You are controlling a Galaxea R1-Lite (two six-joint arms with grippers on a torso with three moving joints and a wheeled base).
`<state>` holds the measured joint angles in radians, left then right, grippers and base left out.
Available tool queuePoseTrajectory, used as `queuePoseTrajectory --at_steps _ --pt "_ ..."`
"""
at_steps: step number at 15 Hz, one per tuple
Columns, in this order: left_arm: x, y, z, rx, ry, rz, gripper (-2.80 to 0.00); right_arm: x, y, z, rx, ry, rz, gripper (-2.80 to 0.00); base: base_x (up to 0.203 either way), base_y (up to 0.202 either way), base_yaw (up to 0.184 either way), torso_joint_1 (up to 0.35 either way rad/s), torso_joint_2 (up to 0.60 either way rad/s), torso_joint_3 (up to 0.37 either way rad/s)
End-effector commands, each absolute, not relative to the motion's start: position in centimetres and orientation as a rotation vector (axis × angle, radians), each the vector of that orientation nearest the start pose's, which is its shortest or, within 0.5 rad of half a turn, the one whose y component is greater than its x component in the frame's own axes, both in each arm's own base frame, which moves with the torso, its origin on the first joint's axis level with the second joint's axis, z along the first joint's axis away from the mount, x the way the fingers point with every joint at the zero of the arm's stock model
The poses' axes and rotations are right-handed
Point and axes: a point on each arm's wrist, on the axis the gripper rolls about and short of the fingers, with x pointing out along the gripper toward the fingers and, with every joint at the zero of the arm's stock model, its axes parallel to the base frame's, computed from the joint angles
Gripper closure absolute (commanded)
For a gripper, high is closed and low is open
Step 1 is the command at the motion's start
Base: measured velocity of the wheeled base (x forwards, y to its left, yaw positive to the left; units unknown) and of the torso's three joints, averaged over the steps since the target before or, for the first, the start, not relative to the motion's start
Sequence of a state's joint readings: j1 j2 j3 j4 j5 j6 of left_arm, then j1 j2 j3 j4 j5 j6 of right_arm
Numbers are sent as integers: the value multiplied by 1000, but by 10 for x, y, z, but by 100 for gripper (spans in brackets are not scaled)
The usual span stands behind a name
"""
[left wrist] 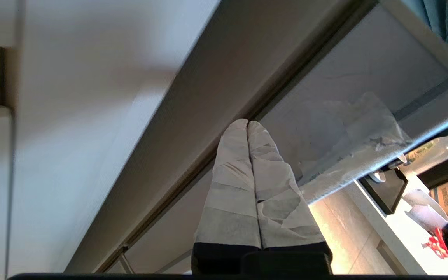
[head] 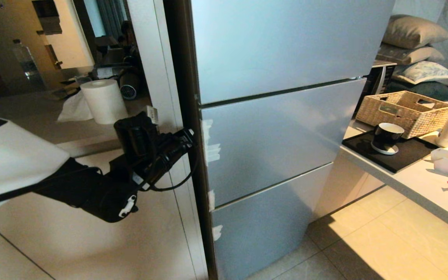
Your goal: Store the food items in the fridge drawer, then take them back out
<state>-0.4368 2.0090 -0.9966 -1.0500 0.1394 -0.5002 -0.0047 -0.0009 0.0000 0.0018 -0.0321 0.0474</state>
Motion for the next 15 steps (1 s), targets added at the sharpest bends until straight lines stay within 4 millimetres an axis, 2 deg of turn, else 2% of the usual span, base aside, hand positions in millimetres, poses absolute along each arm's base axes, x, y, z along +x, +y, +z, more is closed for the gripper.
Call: queuePoseTrajectory --at_steps 1,8,11,15 --pt "353 -162 166 -512 38 -304 0 -23 -1 75 48 1 -37 0 0 0 0 0 0 0" --pt "349 -176 172 -545 42 -386 0 -23 -1 75 48 1 -37 0 0 0 0 0 0 0" --pt "350 -178 165 -541 65 -395 0 -23 -1 75 48 2 -37 0 0 0 0 0 0 0" --pt "346 -182 165 -549 77 -427 0 -23 -1 75 48 1 -37 0 0 0 0 0 0 0"
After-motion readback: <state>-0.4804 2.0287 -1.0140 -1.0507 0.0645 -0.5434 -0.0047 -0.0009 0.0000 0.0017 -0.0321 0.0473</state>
